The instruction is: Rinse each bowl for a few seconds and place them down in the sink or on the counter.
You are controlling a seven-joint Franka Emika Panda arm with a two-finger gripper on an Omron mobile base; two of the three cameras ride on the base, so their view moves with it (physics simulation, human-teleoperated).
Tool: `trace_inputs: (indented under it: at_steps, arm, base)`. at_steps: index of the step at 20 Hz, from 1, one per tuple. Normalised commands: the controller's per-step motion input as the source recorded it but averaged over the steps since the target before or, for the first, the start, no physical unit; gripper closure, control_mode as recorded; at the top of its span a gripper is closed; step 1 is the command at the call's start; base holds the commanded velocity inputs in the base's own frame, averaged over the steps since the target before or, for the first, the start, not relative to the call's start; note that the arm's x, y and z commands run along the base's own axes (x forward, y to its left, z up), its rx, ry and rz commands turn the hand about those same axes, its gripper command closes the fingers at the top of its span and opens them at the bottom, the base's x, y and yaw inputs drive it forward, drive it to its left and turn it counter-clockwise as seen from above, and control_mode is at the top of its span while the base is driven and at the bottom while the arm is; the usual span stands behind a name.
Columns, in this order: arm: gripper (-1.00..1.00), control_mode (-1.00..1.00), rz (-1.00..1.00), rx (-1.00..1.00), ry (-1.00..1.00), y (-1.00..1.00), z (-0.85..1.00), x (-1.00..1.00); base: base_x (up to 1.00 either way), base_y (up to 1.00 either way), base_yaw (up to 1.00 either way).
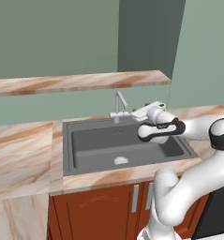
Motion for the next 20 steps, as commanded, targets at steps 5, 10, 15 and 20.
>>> trace_inputs:
  at_steps: [5, 10, 15, 20]
  arm:
    - [-1.0, -1.0, 0.0, 0.0, 0.0, 0.0, -0.17, 0.37]
    - [-1.0, -1.0, 0.0, 0.0, 0.0, 0.0, -0.18, 0.37]
    - [-1.0, -1.0, 0.0, 0.02, 0.0, -0.03, -0.21, 0.32]
    - [-1.0, -1.0, 0.0, 0.03, 0.0, -0.07, -0.21, 0.32]
  base:
    - [0.0, 0.0, 0.0]
    - [0.0, 0.0, 0.0]
    - [0.0, 0.0, 0.0]
    - [0.0, 0.0, 0.0]
